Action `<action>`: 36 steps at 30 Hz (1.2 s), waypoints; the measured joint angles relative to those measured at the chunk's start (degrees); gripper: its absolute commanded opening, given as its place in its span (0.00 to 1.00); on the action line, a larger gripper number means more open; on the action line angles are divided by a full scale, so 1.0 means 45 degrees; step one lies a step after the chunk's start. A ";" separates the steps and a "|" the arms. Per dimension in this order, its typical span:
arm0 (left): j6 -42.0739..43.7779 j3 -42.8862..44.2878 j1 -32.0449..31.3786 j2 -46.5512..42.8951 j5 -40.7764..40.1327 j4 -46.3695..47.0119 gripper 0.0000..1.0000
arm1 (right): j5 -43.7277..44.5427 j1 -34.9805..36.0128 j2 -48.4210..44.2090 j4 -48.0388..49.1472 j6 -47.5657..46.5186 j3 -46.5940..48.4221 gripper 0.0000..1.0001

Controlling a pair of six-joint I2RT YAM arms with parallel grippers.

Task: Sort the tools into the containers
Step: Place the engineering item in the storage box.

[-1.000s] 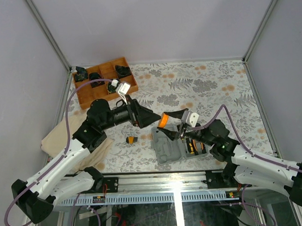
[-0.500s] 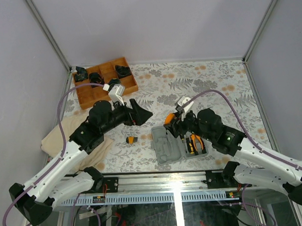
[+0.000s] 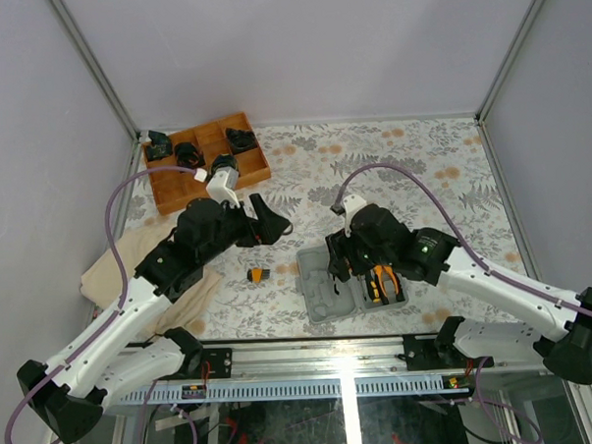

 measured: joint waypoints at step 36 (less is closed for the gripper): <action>0.2113 -0.0510 0.0005 -0.1841 -0.4051 -0.2535 0.87 | 0.0126 -0.0117 0.9277 -0.1166 0.2433 0.4201 0.30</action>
